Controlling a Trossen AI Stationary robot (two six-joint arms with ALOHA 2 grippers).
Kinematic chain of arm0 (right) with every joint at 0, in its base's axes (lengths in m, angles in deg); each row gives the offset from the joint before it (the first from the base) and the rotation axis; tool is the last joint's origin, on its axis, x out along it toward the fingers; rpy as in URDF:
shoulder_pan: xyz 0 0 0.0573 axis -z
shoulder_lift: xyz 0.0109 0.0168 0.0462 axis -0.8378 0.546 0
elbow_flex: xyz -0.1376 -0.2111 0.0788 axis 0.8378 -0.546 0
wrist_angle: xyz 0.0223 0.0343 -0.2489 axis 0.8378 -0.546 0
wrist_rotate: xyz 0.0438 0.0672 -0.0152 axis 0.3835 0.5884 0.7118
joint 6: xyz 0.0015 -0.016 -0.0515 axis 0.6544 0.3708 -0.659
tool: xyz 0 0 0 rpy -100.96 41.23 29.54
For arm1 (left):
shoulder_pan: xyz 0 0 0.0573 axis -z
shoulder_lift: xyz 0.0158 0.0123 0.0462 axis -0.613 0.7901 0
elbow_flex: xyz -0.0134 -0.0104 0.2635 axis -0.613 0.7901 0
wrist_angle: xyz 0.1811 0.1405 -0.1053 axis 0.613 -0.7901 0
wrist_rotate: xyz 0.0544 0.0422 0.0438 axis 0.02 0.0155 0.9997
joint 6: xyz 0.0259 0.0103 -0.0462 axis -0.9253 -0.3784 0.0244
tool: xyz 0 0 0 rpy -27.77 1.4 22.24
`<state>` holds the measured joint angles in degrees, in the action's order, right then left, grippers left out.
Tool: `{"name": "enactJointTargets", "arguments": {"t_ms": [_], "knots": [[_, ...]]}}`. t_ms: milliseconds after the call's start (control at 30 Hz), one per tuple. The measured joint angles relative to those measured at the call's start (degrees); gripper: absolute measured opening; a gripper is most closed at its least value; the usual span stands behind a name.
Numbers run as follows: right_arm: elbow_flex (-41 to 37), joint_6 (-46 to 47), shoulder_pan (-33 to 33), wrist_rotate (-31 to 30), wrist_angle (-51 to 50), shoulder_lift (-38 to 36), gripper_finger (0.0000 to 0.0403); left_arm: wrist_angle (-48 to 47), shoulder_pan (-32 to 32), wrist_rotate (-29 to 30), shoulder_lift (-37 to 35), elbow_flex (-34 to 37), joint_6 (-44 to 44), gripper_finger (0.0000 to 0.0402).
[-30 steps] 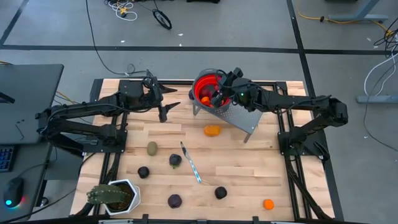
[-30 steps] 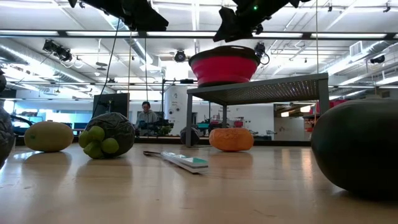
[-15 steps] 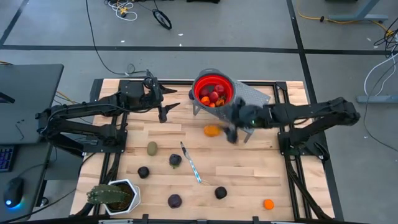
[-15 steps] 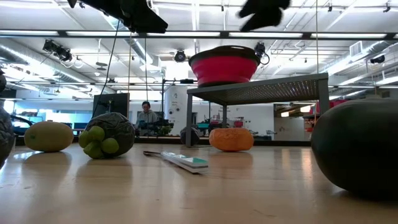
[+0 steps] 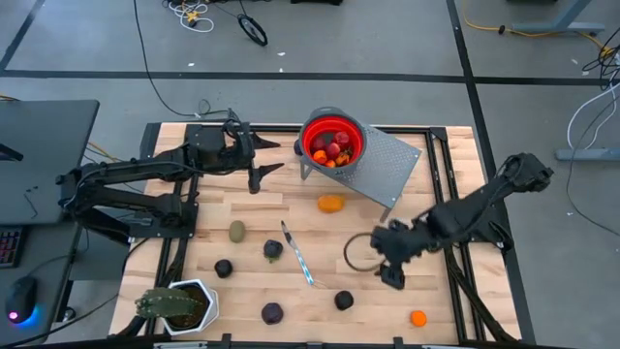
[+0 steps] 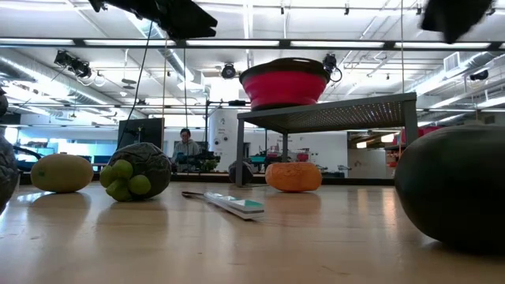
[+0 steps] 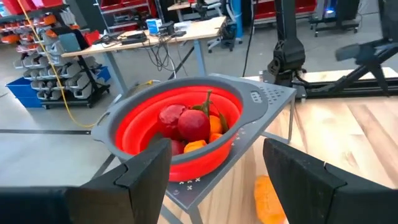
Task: Pick & Place Fruit
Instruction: Put the orange into the red strainer bowl
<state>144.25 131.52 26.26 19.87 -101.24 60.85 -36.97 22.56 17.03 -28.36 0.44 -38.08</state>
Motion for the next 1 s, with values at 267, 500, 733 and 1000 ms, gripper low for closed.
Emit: {"name": "enactJointTargets", "arguments": {"t_ms": [267, 500, 733, 1000], "knots": [[0.00, 18.73, -7.77, 7.71, -3.08, 8.89, 0.0318, -0.85, 0.02, -0.18, 0.98, 0.00, 0.44, 0.0261], [0.00, 25.52, -11.78, 14.16, 0.26, 18.22, 0.0318, -0.32, 0.00, -0.20, 0.92, 0.00, -0.40, 0.0261], [0.00, 33.08, -15.46, 19.92, 1.13, 22.48, 0.0318, 2.30, 0.01, -0.21, 0.92, 0.00, -3.02, 0.0261], [0.00, 45.51, -19.98, 14.35, 1.51, 22.72, 0.0318, 5.47, 0.01, -0.22, 0.92, 0.00, -6.82, 0.0261]]}}
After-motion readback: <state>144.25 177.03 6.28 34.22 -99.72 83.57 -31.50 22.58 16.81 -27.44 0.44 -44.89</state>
